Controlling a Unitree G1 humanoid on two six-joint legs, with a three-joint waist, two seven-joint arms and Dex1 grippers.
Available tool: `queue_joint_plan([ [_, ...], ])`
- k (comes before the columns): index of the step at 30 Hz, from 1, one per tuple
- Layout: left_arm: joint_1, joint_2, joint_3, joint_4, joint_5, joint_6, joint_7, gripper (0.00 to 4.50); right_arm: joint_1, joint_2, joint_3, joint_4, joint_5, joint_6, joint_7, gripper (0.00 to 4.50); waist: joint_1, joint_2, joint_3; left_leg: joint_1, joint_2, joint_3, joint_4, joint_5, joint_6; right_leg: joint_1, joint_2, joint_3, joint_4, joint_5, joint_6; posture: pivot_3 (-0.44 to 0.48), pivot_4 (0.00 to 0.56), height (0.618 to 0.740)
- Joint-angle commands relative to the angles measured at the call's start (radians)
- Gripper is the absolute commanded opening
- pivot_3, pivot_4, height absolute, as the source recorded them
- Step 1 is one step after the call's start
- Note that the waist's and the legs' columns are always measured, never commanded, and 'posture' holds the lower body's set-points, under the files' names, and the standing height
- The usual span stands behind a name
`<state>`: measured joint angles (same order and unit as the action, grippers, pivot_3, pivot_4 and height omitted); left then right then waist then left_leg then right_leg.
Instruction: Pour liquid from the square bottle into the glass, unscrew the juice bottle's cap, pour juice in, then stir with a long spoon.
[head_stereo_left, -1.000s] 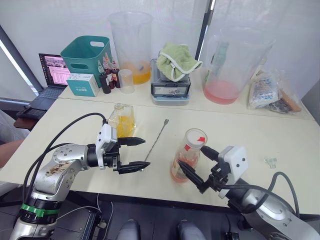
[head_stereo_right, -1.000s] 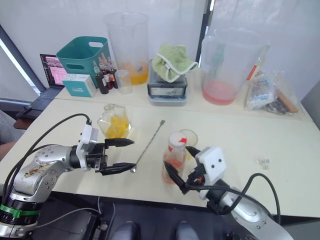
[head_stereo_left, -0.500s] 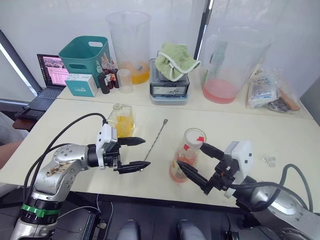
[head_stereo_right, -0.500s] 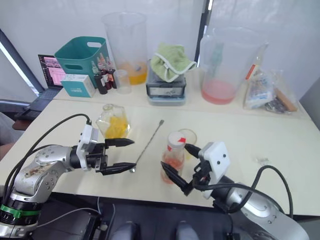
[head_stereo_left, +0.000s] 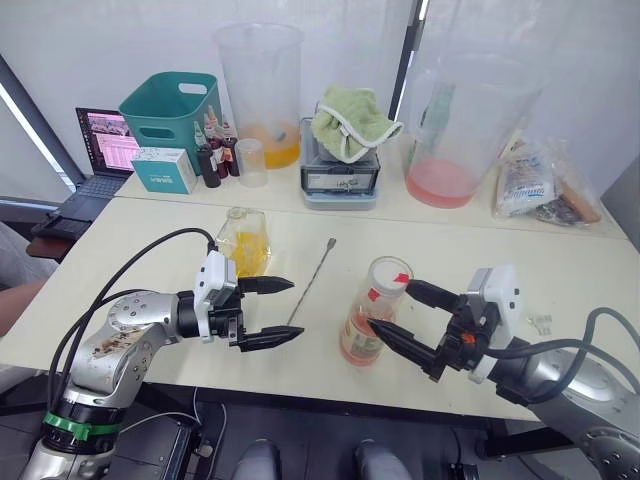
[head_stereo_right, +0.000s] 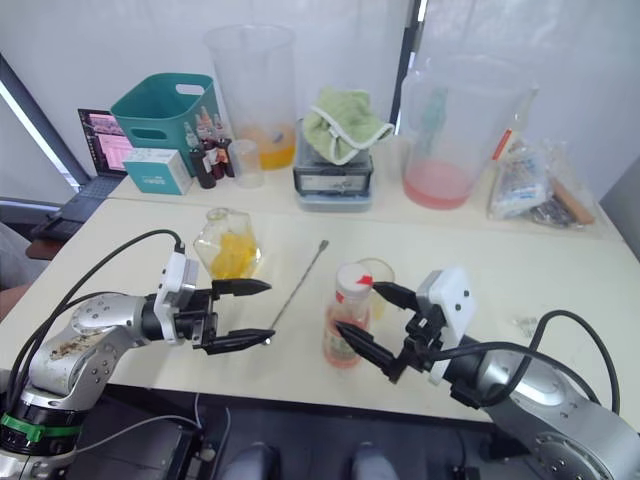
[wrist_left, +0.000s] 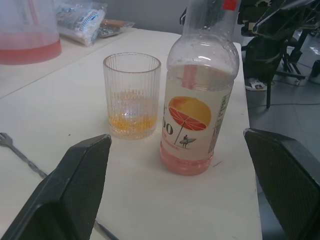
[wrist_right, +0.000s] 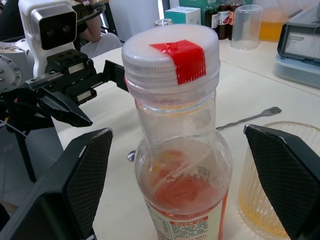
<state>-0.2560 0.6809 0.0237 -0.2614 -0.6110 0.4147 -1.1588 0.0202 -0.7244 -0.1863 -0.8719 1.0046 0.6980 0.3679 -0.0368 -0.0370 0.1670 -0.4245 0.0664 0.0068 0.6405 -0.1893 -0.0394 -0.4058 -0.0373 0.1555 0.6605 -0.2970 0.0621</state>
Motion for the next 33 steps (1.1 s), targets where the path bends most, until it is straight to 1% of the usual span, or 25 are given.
queue_joint_plan([
  [1,-0.004,0.001,0.016,-0.038,-0.015,-0.01,0.001,4.5,-0.011,0.001,-0.021,-0.004,0.019,-0.019,0.008,4.45,-0.008,0.0,-0.001,-0.002,-0.002,-0.005,0.0,0.0,0.0,0.002,0.001,0.0,0.0,0.0,0.002,0.0,0.15,0.74],
  [3,-0.006,0.002,0.011,-0.039,-0.018,-0.007,-0.007,4.5,-0.015,-0.005,-0.019,0.001,0.022,-0.01,0.011,4.45,-0.009,0.001,-0.001,-0.001,-0.002,-0.007,0.0,0.0,0.0,0.004,0.002,-0.002,0.001,0.0,0.002,0.0,0.15,0.74],
  [10,-0.089,0.009,0.0,-0.036,-0.072,0.055,-0.047,4.5,-0.025,-0.132,-0.083,0.085,0.056,-0.002,0.209,4.45,-0.003,0.0,0.0,-0.001,-0.003,-0.009,0.002,0.0,0.0,0.005,0.002,-0.003,0.0,0.0,0.003,0.0,0.15,0.74],
  [13,-0.105,0.011,0.006,-0.04,-0.089,0.075,-0.048,4.5,-0.052,-0.154,-0.091,0.13,0.046,-0.013,0.261,4.45,-0.005,0.0,0.0,-0.001,-0.002,-0.009,0.002,0.0,0.0,0.006,0.002,-0.004,0.0,0.0,0.003,0.0,0.15,0.74],
  [14,-0.106,0.011,0.004,-0.04,-0.088,0.074,-0.05,4.5,-0.059,-0.153,-0.085,0.14,0.041,-0.014,0.271,4.45,-0.007,0.0,0.0,-0.001,-0.002,-0.009,0.002,0.0,0.0,0.006,0.002,-0.004,0.0,0.0,0.003,0.0,0.15,0.74],
  [16,-0.104,0.01,0.003,-0.045,-0.084,0.074,-0.051,4.5,-0.107,-0.121,-0.033,0.174,0.03,-0.023,0.296,4.45,-0.011,0.0,0.0,-0.001,-0.002,-0.009,0.001,0.0,0.0,0.006,0.003,-0.004,0.0,0.0,0.003,0.0,0.15,0.74],
  [21,-0.095,0.011,0.0,-0.062,-0.086,0.081,-0.052,4.5,-0.206,-0.059,0.079,0.258,-0.055,-0.054,0.375,4.45,-0.009,0.0,0.0,-0.001,-0.002,-0.01,0.001,0.0,0.0,0.005,0.004,-0.004,0.0,0.0,0.002,0.0,0.15,0.74],
  [25,-0.086,0.02,0.007,-0.086,-0.093,0.096,-0.052,4.5,-0.256,-0.03,0.101,0.305,-0.059,-0.044,0.427,4.45,-0.005,0.0,0.0,-0.001,-0.002,-0.01,0.002,0.0,0.0,0.005,0.004,-0.004,0.0,0.0,0.002,0.0,0.15,0.74],
  [28,-0.079,0.027,0.011,-0.096,-0.097,0.104,-0.051,4.5,-0.275,-0.033,0.104,0.335,-0.067,-0.042,0.479,4.45,-0.004,0.0,0.0,-0.002,-0.002,-0.01,0.002,0.0,0.0,0.005,0.004,-0.004,0.0,0.0,0.002,0.0,0.15,0.74],
  [30,-0.072,0.035,0.012,-0.101,-0.099,0.105,-0.051,4.5,-0.294,-0.033,0.106,0.356,-0.067,-0.04,0.508,3.94,-0.006,0.0,0.0,-0.001,-0.002,-0.01,0.002,0.0,0.0,0.005,0.004,-0.004,0.0,0.0,0.002,0.0,0.15,0.74],
  [33,-0.069,0.038,0.009,-0.104,-0.1,0.105,-0.047,4.5,-0.332,-0.016,0.103,0.381,-0.049,-0.029,0.525,2.93,-0.008,0.0,0.0,-0.001,-0.001,-0.01,0.002,0.0,0.0,0.005,0.004,-0.004,0.001,0.0,0.002,0.0,0.15,0.74],
])
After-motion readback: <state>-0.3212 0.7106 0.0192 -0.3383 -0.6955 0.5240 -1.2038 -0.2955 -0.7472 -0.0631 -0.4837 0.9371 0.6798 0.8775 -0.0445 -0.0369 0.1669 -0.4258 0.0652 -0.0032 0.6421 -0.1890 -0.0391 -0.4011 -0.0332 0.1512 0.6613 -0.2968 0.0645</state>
